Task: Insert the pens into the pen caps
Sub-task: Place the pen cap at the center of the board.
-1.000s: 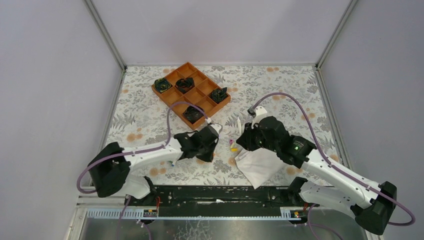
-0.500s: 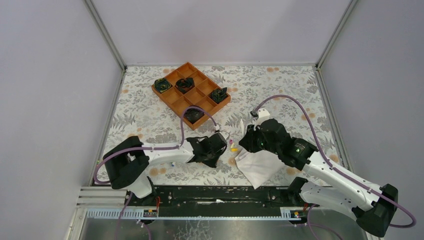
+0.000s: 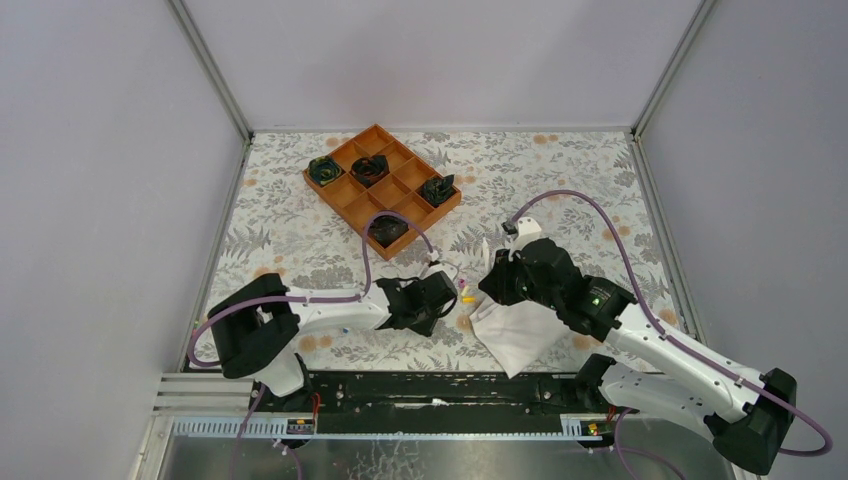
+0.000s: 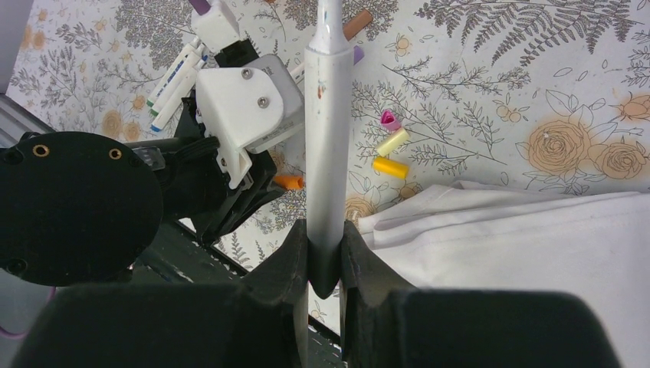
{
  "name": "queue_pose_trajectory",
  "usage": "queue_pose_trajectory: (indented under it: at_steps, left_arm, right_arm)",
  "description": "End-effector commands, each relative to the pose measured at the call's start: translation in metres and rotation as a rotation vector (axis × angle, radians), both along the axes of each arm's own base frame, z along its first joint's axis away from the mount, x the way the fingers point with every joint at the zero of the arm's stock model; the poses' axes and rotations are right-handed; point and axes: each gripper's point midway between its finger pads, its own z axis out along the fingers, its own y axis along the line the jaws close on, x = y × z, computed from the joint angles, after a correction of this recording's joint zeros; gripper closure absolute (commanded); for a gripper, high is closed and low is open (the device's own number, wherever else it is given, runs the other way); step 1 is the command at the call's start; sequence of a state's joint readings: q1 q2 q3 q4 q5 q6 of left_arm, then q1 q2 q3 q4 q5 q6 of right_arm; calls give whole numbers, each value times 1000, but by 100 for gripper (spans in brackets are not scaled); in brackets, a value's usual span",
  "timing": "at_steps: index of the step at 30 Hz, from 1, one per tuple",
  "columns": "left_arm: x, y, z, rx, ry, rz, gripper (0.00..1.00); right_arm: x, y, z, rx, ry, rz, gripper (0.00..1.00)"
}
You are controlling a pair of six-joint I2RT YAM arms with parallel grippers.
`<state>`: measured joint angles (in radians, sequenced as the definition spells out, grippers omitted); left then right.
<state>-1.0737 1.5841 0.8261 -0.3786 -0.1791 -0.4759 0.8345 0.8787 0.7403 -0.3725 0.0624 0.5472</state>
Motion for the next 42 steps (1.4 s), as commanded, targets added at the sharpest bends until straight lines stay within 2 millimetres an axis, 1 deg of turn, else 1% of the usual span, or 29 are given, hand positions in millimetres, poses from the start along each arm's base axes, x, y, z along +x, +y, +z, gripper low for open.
queue_pose_trajectory:
  at_steps: [1, 8, 11, 14, 17, 20, 24, 27, 29, 31, 34, 36, 39, 41, 42]
  left_arm:
    - [7, 26, -3, 115, -51, 59, 71]
    - [15, 27, 0, 112, -88, 103, 69]
    - [20, 22, 2, 92, -101, 130, 68]
    - [23, 11, 4, 50, -103, 143, 68]
    - [27, 10, 0, 53, -115, 162, 68]
    - [35, 10, -1, 73, -145, 182, 68]
    - [45, -5, 2, 29, -170, 200, 67]
    - [52, -8, -4, 24, -178, 232, 67]
    - [60, -12, -3, -2, -194, 261, 67]
    - [67, -20, 10, -58, -219, 286, 67]
    - [78, -33, 44, -169, -274, 319, 66]
    - [82, -38, 72, -259, -312, 333, 63]
    - [80, -43, 118, -420, -352, 329, 56]
    - [73, -48, 149, -537, -362, 293, 49]
    - [66, -50, 168, -612, -357, 264, 47]
  right_arm:
    - [7, 1, 14, 41, -40, -25, 100]
    - [7, 2, 17, 55, -42, -26, 100]
    - [6, 3, 17, 61, -39, -25, 100]
    - [5, 3, 16, 66, -35, -25, 100]
    - [4, 2, 17, 69, -36, -26, 100]
    - [3, 0, 18, 71, -38, -30, 100]
    - [2, 0, 18, 80, -35, -33, 100]
    - [1, -1, 17, 82, -34, -36, 100]
    - [1, -3, 16, 82, -33, -41, 100]
    - [-1, -4, 14, 83, -31, -42, 100]
    - [-2, -3, 14, 96, -32, -38, 100]
    - [-4, -1, 14, 114, -37, -27, 100]
    - [-8, 6, 15, 159, -43, 12, 100]
    - [-13, 13, 17, 188, -50, 61, 100]
    - [-17, 15, 16, 204, -50, 85, 100]
